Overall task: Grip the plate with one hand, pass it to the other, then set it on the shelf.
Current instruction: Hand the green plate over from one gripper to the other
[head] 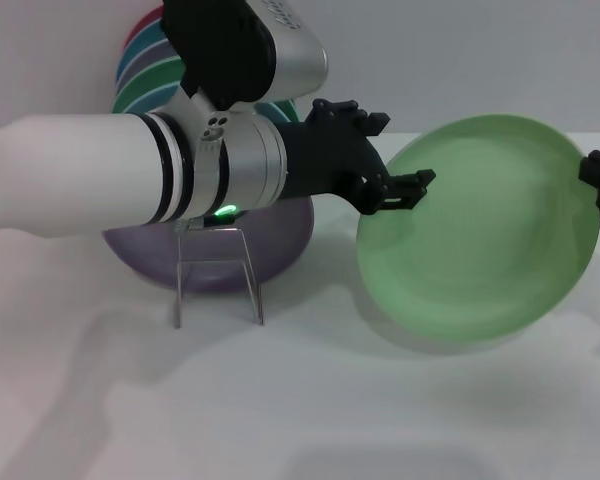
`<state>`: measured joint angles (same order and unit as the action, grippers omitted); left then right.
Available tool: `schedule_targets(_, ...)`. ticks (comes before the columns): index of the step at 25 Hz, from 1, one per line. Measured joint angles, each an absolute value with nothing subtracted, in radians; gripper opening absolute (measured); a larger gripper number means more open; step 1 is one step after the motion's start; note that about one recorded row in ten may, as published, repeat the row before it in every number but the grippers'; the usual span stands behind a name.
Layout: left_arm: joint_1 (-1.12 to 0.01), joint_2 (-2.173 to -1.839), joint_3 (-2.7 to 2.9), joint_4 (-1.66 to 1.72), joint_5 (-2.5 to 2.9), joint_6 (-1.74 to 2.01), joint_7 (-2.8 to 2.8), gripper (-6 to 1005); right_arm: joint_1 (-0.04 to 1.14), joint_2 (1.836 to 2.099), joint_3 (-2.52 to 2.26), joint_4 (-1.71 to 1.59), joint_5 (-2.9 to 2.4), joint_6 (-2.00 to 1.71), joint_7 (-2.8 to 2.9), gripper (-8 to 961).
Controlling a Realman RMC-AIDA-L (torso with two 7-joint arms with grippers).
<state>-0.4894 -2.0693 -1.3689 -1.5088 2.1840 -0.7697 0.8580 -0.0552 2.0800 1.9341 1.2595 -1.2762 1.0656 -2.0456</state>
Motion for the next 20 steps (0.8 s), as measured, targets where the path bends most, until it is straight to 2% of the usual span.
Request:
schedule_targets(4, -0.489, -2.069, -1.37, -1.505, 2.184, -0.769, 0.858, 698, -0.054, 2.08, 1.935, 1.259, -1.276, 1.065, -2.045, 12)
schedule_targets(15, -0.489, -2.07, -1.37, -1.502, 2.184, -0.768, 0.853, 582, -0.052, 2.08, 1.936, 1.26, -1.276, 1.063, -2.043, 12)
schedule_targets(20, -0.492, -2.069, -1.372, -1.5, 2.184, -0.766, 0.846, 566, -0.052, 2.08, 1.936, 1.26, -1.276, 1.063, -2.042, 12)
